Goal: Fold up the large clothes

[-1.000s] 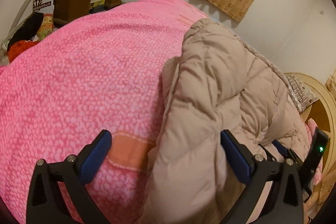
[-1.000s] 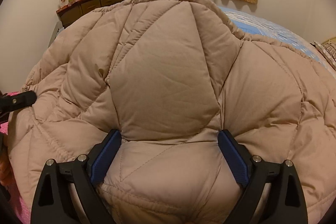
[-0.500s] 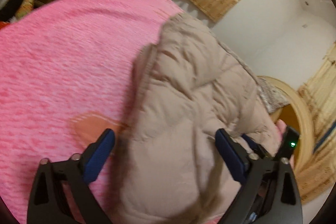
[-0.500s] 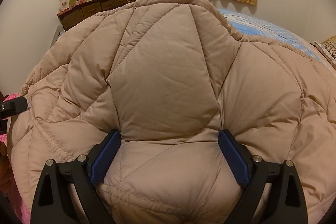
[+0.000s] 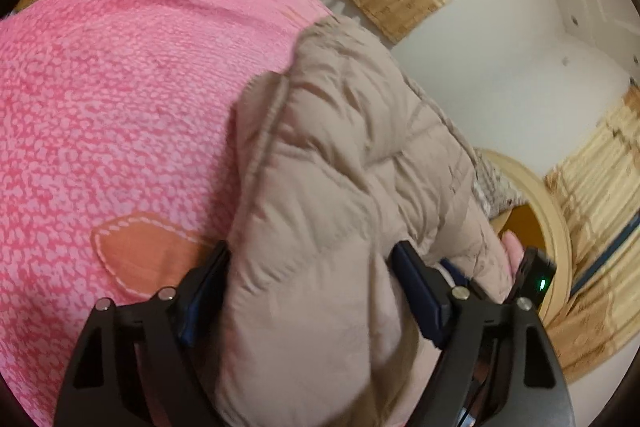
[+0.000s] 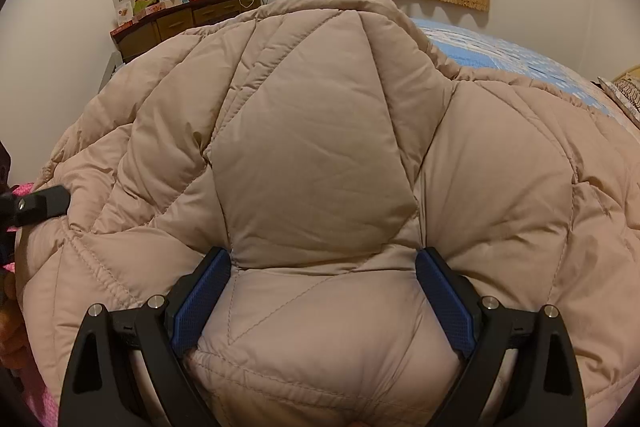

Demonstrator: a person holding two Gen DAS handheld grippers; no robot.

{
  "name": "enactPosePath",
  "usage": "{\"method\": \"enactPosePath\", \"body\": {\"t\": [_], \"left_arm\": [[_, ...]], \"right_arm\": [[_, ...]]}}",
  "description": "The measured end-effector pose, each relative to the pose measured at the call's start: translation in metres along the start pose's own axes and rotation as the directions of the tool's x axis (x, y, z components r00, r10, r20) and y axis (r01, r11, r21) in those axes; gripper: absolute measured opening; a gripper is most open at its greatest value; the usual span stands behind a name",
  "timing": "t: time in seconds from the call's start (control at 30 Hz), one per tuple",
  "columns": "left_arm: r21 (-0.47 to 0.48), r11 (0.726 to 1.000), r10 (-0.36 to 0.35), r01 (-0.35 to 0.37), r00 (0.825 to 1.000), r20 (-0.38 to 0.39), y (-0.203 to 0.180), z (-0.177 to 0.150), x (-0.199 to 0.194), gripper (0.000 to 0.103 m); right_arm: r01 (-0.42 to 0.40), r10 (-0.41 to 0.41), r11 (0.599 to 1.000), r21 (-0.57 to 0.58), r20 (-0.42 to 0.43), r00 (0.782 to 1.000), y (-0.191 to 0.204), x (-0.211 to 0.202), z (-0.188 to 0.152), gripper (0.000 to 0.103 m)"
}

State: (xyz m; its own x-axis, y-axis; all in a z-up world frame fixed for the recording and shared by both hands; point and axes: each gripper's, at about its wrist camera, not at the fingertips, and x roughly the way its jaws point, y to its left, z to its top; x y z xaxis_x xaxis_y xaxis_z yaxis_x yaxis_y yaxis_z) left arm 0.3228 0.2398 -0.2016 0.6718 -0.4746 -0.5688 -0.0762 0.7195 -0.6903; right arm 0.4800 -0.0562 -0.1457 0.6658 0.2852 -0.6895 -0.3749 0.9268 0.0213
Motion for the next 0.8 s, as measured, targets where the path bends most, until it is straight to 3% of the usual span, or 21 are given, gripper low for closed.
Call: {"method": "enactPosePath", "body": {"t": [0.13,0.17,0.23,0.37,0.5,0.57,0.63,0.67,0.73,0.8], "left_arm": [[-0.055,0.996,-0.071,0.071,0.997,0.008,0.009,0.006,-0.002,0.078],[-0.05,0.996,-0.074,0.075,0.997,0.008,0.009,0.007,-0.003,0.074],[-0.053,0.992,-0.114,0.114,0.994,0.003,0.01,0.007,-0.003,0.054],[-0.034,0.983,-0.181,0.182,0.983,0.03,0.006,0.005,-0.011,0.038],[-0.027,0.987,-0.16,0.161,0.986,0.037,0.001,0.006,-0.012,0.04],[-0.055,0.992,-0.112,0.113,0.993,0.031,0.003,0.009,-0.006,0.055],[-0.094,0.989,-0.116,0.118,0.993,0.026,0.007,0.012,0.001,0.059],[-0.087,0.988,-0.125,0.127,0.992,0.03,0.008,0.011,0.001,0.057],[-0.054,0.987,-0.153,0.154,0.988,0.031,0.005,0.009,-0.002,0.038],[-0.052,0.982,-0.178,0.179,0.983,0.035,0.003,0.009,-0.007,0.032]], "right_arm": [[-0.002,0.002,1.0,0.002,0.006,1.0,0.0,-0.001,-0.001,0.093],[-0.003,0.003,1.0,0.003,0.007,1.0,-0.001,-0.001,-0.001,0.093],[-0.006,0.006,1.0,0.005,0.009,1.0,-0.001,-0.001,-0.001,0.093],[-0.01,0.01,1.0,0.008,0.012,1.0,-0.003,-0.001,-0.003,0.094],[-0.011,0.011,1.0,0.01,0.015,1.0,-0.004,-0.001,-0.003,0.094],[-0.011,0.011,1.0,0.009,0.015,1.0,-0.005,-0.001,-0.003,0.094],[-0.011,0.01,1.0,0.009,0.017,1.0,-0.005,-0.001,-0.003,0.094],[-0.01,0.01,1.0,0.008,0.018,1.0,-0.005,-0.001,-0.003,0.094],[-0.008,0.008,1.0,0.008,0.019,1.0,-0.005,-0.001,-0.003,0.094],[-0.004,0.004,1.0,0.005,0.019,1.0,-0.004,-0.002,-0.003,0.094]]}}
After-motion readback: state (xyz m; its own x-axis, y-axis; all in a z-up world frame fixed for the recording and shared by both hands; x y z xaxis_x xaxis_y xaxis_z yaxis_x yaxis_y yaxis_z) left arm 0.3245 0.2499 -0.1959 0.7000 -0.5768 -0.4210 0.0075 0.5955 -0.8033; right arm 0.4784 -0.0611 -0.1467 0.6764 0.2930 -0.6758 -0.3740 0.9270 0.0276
